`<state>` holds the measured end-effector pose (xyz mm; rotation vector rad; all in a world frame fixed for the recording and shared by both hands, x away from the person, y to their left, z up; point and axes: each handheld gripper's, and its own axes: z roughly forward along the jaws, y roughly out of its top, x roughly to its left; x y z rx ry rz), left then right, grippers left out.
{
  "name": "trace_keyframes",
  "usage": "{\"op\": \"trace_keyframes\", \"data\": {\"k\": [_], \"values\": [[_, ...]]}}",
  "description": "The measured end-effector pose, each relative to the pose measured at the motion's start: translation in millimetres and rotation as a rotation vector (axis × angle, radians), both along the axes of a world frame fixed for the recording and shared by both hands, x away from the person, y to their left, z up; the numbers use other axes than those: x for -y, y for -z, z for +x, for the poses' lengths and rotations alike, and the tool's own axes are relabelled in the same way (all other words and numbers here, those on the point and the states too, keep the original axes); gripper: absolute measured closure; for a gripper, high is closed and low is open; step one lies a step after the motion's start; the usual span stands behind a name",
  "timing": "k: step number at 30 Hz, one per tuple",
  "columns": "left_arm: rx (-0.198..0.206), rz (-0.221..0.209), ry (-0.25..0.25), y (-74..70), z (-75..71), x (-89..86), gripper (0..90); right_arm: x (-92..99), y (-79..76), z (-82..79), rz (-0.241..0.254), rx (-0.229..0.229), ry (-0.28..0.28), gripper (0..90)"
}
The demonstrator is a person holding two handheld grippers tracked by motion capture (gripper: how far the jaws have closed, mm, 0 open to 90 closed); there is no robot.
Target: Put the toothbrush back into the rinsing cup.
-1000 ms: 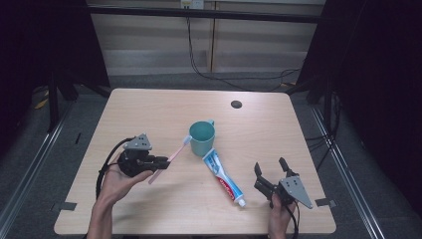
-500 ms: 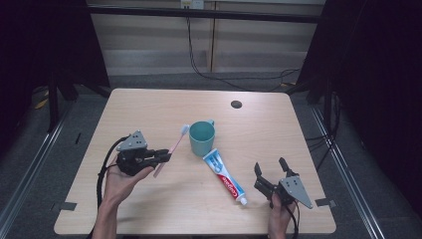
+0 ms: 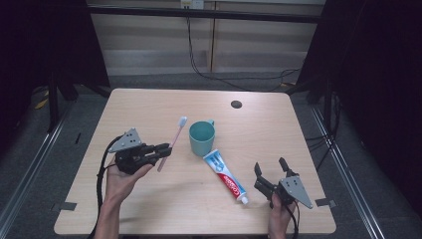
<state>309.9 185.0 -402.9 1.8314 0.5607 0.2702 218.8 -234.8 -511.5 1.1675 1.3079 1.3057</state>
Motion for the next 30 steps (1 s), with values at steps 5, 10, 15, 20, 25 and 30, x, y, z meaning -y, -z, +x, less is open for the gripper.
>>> {"op": "trace_keyframes", "data": {"k": [5, 10, 15, 20, 25, 30], "values": [[0.018, -0.040, -0.025, 0.7, 2.4, 0.8, 78.8, 0.0, 0.0, 0.0, 0.000, -0.001, 0.000, 14.3], [0.020, -0.086, -0.037, 0.1, 7.0, 2.6, 78.8, 0.0, 0.0, 0.0, 0.000, 0.000, 0.000, 14.3], [0.040, -0.111, -0.026, -4.7, 10.8, 5.1, 78.8, 0.0, 0.0, 0.0, 0.000, 0.000, 0.000, 14.3], [0.059, -0.125, -0.033, -9.5, 14.7, 8.5, 78.8, 0.0, 0.1, 0.0, 0.000, 0.002, 0.000, 14.3], [0.046, -0.119, -0.042, -8.4, 21.4, 10.0, 78.8, -0.1, 0.1, -0.1, 0.000, 0.003, 0.000, 14.2], [0.034, -0.127, -0.056, -6.8, 29.4, 9.6, 78.8, -0.1, 0.1, -0.1, 0.001, 0.002, 0.000, 14.3]]}}
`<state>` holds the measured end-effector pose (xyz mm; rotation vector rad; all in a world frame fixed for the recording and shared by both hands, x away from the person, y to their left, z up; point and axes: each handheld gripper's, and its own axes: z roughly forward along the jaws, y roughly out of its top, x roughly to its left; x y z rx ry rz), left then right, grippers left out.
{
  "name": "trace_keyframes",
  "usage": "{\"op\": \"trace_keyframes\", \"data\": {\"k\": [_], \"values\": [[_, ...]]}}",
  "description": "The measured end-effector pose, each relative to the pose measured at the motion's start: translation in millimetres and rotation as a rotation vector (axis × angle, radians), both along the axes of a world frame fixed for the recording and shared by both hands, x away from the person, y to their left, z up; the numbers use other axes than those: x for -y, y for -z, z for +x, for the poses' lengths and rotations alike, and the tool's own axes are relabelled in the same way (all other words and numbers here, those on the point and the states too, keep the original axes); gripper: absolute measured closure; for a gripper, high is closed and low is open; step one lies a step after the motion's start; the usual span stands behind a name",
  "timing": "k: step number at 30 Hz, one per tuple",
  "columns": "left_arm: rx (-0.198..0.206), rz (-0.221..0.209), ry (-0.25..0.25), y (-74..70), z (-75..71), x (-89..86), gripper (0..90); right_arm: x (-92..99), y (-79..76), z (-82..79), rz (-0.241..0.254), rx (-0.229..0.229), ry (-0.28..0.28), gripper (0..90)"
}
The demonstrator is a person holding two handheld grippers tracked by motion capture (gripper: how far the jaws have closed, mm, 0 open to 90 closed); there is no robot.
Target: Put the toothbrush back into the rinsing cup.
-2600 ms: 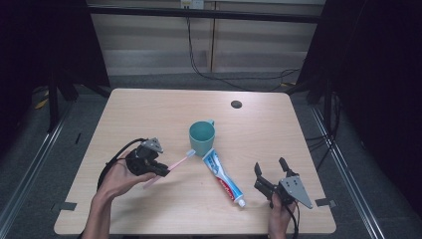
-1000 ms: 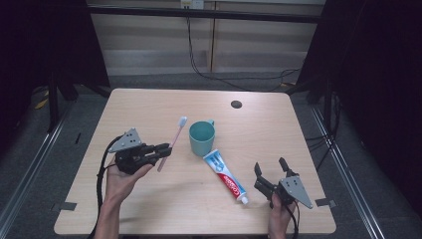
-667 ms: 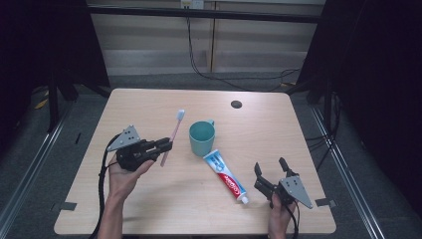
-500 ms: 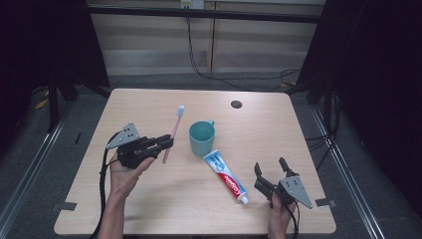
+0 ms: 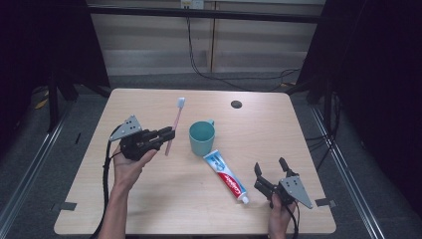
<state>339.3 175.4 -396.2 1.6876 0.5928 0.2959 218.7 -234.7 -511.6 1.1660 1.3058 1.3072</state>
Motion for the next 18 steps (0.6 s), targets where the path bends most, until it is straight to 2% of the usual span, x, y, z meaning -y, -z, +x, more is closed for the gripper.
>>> {"op": "trace_keyframes", "data": {"k": [5, 10, 16, 18], "values": [[-0.001, 0.011, -0.023, -0.9, 7.7, 1.7, 78.8, 0.0, 0.1, 0.1, 0.000, 0.002, 0.001, 14.3], [0.007, -0.024, -0.046, 0.6, 10.8, 4.7, 78.8, 0.0, 0.1, 0.2, -0.001, 0.003, 0.001, 14.3], [0.010, -0.029, -0.039, -0.6, 14.8, 15.1, 78.8, 0.1, 0.0, 0.0, 0.000, 0.000, -0.001, 14.3], [0.000, -0.052, -0.042, -0.9, 17.6, 17.6, 78.8, 0.1, 0.0, -0.1, -0.001, 0.000, -0.002, 14.3]]}}
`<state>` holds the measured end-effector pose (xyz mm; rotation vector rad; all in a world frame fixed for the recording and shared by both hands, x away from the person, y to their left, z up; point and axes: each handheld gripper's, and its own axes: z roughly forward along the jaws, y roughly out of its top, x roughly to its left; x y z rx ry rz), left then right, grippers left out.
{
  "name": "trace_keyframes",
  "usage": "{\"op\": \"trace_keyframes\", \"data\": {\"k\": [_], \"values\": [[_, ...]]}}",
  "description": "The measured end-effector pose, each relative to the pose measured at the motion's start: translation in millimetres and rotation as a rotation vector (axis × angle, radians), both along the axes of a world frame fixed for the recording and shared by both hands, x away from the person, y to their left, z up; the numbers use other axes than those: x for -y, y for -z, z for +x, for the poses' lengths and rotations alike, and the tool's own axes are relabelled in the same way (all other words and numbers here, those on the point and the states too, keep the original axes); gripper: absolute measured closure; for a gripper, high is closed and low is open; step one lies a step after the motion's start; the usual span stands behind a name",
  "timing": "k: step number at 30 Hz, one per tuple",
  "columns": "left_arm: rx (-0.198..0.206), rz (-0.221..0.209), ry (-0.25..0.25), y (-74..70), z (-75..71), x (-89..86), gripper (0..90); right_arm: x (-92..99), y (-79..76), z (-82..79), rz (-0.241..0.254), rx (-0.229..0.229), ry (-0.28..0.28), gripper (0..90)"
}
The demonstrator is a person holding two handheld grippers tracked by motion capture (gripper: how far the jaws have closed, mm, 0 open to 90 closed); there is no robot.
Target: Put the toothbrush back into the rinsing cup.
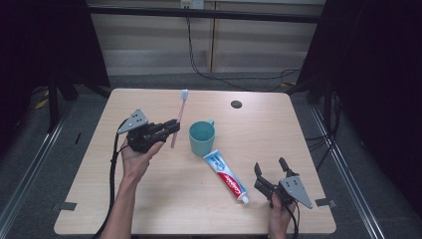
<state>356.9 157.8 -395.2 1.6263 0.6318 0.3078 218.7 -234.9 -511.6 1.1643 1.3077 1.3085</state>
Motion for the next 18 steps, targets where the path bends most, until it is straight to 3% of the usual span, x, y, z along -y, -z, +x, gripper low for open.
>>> {"op": "trace_keyframes", "data": {"k": [3, 4, 6, 13, 18], "values": [[0.000, -0.011, -0.011, -0.8, 3.3, 3.1, 78.8, 0.1, 0.0, -0.1, 0.000, 0.000, -0.003, 14.3], [-0.009, -0.039, -0.011, -1.4, 6.4, 6.9, 78.8, 0.1, 0.1, -0.2, 0.000, 0.001, -0.003, 14.2], [0.009, 0.019, -0.035, -4.0, 7.4, 11.8, 78.8, 0.1, 0.0, -0.2, 0.000, 0.000, -0.005, 14.2], [0.006, 0.007, 0.004, -7.0, 12.0, 27.5, 78.8, 0.0, 0.1, -0.2, 0.001, 0.001, -0.004, 14.2], [0.024, 0.031, 0.033, -6.8, 17.5, 37.9, 78.8, 0.1, 0.0, -0.2, 0.001, 0.001, -0.005, 14.2]]}}
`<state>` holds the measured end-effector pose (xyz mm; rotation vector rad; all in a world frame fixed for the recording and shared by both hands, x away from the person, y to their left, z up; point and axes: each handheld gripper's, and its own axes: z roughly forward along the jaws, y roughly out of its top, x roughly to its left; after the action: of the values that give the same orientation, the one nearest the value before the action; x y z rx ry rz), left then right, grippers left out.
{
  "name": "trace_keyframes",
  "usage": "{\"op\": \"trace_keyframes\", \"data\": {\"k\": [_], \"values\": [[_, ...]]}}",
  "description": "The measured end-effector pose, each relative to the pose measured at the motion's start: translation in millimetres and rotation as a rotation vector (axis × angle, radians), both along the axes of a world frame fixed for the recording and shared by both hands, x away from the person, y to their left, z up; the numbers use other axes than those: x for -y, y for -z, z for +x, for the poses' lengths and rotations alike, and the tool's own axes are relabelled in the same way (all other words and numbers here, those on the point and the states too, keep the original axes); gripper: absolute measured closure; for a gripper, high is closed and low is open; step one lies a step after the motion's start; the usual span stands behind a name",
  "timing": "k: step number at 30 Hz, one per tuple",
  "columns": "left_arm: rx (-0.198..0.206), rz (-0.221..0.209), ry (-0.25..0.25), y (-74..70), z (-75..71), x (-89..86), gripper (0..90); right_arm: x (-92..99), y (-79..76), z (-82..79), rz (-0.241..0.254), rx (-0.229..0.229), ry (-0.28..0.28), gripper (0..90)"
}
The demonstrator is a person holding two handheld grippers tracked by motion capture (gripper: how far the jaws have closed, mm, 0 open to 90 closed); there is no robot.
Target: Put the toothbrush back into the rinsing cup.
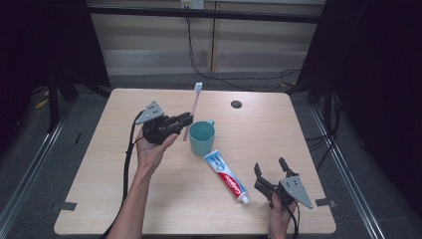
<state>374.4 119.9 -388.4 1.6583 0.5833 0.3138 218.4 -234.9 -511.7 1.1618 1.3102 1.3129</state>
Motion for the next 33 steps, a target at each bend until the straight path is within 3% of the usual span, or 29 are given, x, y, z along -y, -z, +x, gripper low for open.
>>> {"op": "trace_keyframes", "data": {"k": [2, 5, 12, 16, 19, 22, 23, 33], "values": [[0.014, 0.020, -0.005, -0.5, 2.3, 4.5, 78.8, 0.1, 0.0, 0.0, -0.001, 0.001, -0.001, 14.2], [0.013, 0.010, 0.001, -0.7, 5.0, 7.9, 78.8, 0.1, 0.0, -0.1, 0.000, 0.000, -0.002, 14.2], [-0.027, -0.094, 0.012, 4.2, 19.3, 13.4, 78.8, 0.2, 0.0, 0.0, -0.001, -0.001, -0.005, 14.9], [-0.023, -0.061, 0.010, 8.0, 22.2, 17.9, 78.8, 0.2, -0.1, 0.0, -0.001, -0.001, -0.006, 14.9], [-0.021, -0.060, 0.008, 10.1, 23.6, 20.3, 78.8, 0.2, -0.1, 0.0, -0.001, -0.002, -0.006, 15.0], [-0.008, -0.035, 0.012, 12.1, 23.7, 25.3, 78.8, 0.2, 0.0, 0.0, -0.001, -0.001, -0.006, 15.0], [-0.002, -0.009, 0.019, 14.6, 24.5, 27.8, 78.8, 0.2, -0.1, 0.0, 0.000, -0.001, -0.006, 15.0], [0.001, -0.011, 0.013, 26.2, 26.0, 28.0, 78.8, 0.3, 0.0, 0.0, 0.000, -0.001, -0.008, 15.0]]}}
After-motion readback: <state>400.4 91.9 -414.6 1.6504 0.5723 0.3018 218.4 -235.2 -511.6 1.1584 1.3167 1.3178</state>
